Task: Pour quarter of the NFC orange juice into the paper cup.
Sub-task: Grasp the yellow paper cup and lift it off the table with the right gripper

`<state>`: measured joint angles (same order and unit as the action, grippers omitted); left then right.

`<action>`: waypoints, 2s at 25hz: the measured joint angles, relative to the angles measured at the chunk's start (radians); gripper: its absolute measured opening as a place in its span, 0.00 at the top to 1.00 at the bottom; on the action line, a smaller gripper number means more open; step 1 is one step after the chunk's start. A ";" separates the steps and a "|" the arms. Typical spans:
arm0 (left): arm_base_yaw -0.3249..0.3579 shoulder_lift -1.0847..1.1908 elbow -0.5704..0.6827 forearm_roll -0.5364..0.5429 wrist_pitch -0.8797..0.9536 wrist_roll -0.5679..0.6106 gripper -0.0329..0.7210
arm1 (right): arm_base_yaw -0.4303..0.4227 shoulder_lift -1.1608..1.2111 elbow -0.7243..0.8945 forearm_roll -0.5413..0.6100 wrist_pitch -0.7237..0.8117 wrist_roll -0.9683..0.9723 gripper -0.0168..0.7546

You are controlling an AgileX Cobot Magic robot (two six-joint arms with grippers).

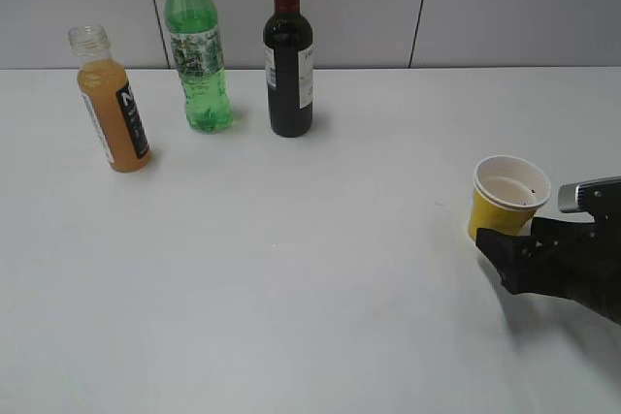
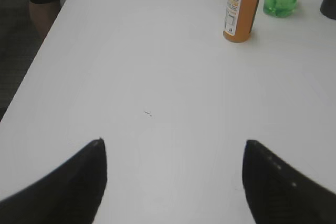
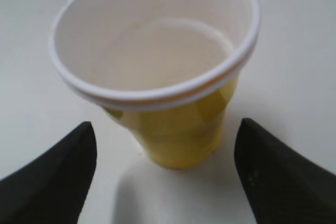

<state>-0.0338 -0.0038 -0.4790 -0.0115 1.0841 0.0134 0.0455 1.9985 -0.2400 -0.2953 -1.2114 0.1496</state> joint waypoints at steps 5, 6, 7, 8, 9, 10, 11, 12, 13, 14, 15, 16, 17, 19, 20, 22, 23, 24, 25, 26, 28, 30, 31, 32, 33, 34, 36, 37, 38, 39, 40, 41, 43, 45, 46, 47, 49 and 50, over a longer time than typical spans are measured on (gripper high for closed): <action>0.000 0.000 0.000 0.000 0.000 0.001 0.18 | 0.000 0.003 -0.020 -0.012 0.000 0.000 0.14; 0.000 0.000 0.000 0.000 0.000 0.001 0.18 | 0.000 0.003 -0.028 -0.018 0.000 0.000 0.14; 0.000 0.000 0.000 0.000 0.000 0.001 0.18 | 0.000 0.003 -0.038 -0.024 0.000 0.000 0.14; 0.000 0.000 0.000 0.000 0.000 0.001 0.18 | 0.000 0.003 -0.049 -0.026 0.000 0.000 0.14; 0.000 0.000 0.000 0.000 0.000 0.001 0.18 | 0.000 0.003 -0.057 -0.026 0.000 0.000 0.14; 0.000 0.000 0.000 0.000 0.000 0.001 0.18 | 0.000 0.003 -0.064 -0.027 0.000 0.000 0.14; 0.000 0.000 0.000 0.000 0.000 0.001 0.18 | 0.000 0.003 -0.069 -0.027 0.000 0.000 0.14; 0.000 0.000 0.000 0.000 0.000 0.001 0.18 | 0.000 0.003 -0.070 -0.027 0.000 0.000 0.14; 0.000 0.000 0.000 0.000 0.000 0.001 0.18 | 0.000 0.003 -0.070 -0.028 0.000 0.000 0.14; 0.000 0.000 0.000 0.000 0.000 0.001 0.18 | 0.000 0.003 -0.070 -0.028 0.000 0.000 0.14; 0.000 0.000 0.000 0.000 0.000 0.001 0.18 | 0.000 0.003 -0.070 -0.029 0.000 0.000 0.15; 0.000 0.000 0.000 0.000 0.000 0.001 0.18 | 0.000 0.003 -0.070 -0.031 0.000 0.000 0.15; 0.000 0.000 0.000 0.000 0.000 0.001 0.18 | 0.000 0.003 -0.070 -0.034 0.000 0.000 0.16; 0.000 0.000 0.000 0.000 0.000 0.001 0.18 | 0.000 0.003 -0.072 -0.035 0.000 0.000 0.16; 0.000 0.000 0.000 0.000 0.000 0.001 0.18 | 0.000 0.006 -0.075 -0.037 0.000 0.000 0.16; 0.000 0.000 0.000 0.000 0.000 0.002 0.18 | 0.000 0.016 -0.091 -0.042 0.000 -0.001 0.16; 0.000 0.000 0.000 0.000 0.000 0.002 0.18 | 0.000 0.025 -0.097 -0.043 0.000 -0.003 0.16; 0.000 0.000 0.000 0.000 0.000 0.002 0.18 | 0.000 0.034 -0.101 -0.043 0.000 -0.004 0.16; 0.000 0.000 0.000 0.000 0.000 0.002 0.18 | 0.000 0.048 -0.106 -0.044 0.000 -0.004 0.16; 0.000 0.000 0.000 0.000 0.000 0.002 0.18 | 0.000 0.062 -0.107 -0.044 0.000 -0.005 0.16; 0.000 0.000 0.000 0.000 0.000 0.002 0.18 | 0.000 0.083 -0.108 -0.045 0.000 -0.020 0.16; 0.000 0.000 0.000 0.000 0.000 0.002 0.18 | 0.000 0.097 -0.108 -0.045 0.000 -0.034 0.16; 0.000 0.000 0.000 0.000 0.000 0.002 0.18 | 0.000 0.098 -0.108 -0.046 0.000 -0.037 0.16; 0.000 0.000 0.000 0.000 0.000 0.002 0.18 | 0.000 0.098 -0.108 -0.046 0.000 -0.038 0.16; 0.000 0.000 0.000 -0.001 0.000 0.002 0.18 | 0.000 0.098 -0.108 -0.046 0.000 -0.039 0.16; 0.000 0.000 0.000 -0.001 0.000 0.002 0.18 | 0.000 0.098 -0.108 -0.047 0.000 -0.040 0.16; 0.000 0.000 0.000 -0.001 0.000 0.002 0.18 | 0.000 0.098 -0.110 -0.053 0.000 -0.041 0.16; 0.000 0.000 0.000 -0.001 0.000 0.002 0.18 | 0.000 0.103 -0.111 -0.057 0.000 -0.041 0.16; 0.000 0.000 0.000 -0.001 0.000 0.002 0.18 | 0.000 0.109 -0.115 -0.060 0.000 -0.042 0.17; 0.000 0.000 0.000 -0.001 0.000 0.002 0.18 | 0.000 0.117 -0.118 -0.063 0.000 -0.042 0.17; 0.000 0.000 0.000 -0.001 0.000 0.002 0.18 | 0.000 0.123 -0.118 -0.068 -0.002 -0.044 0.18; 0.000 0.000 0.000 -0.001 0.000 0.002 0.18 | 0.000 0.126 -0.120 -0.072 -0.006 -0.045 0.19; 0.000 0.000 0.000 -0.002 0.000 0.003 0.18 | 0.000 0.129 -0.121 -0.073 -0.009 -0.046 0.21; 0.000 0.000 0.000 -0.003 0.000 0.003 0.18 | 0.000 0.130 -0.121 -0.074 -0.011 -0.047 0.23; 0.000 0.000 0.000 -0.003 0.000 0.003 0.18 | 0.000 0.130 -0.121 -0.074 -0.011 -0.047 0.23; 0.000 0.000 0.000 -0.004 0.000 0.003 0.18 | 0.000 0.130 -0.121 -0.075 -0.011 -0.047 0.23; 0.000 0.000 0.000 -0.004 0.000 0.003 0.18 | 0.000 0.130 -0.121 -0.076 -0.011 -0.047 0.26; 0.000 0.000 0.000 -0.004 0.000 0.003 0.18 | 0.000 0.130 -0.121 -0.076 -0.011 -0.047 0.28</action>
<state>-0.0338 -0.0038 -0.4790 -0.0158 1.0841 0.0162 0.0455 2.1288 -0.3609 -0.3710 -1.2226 0.1026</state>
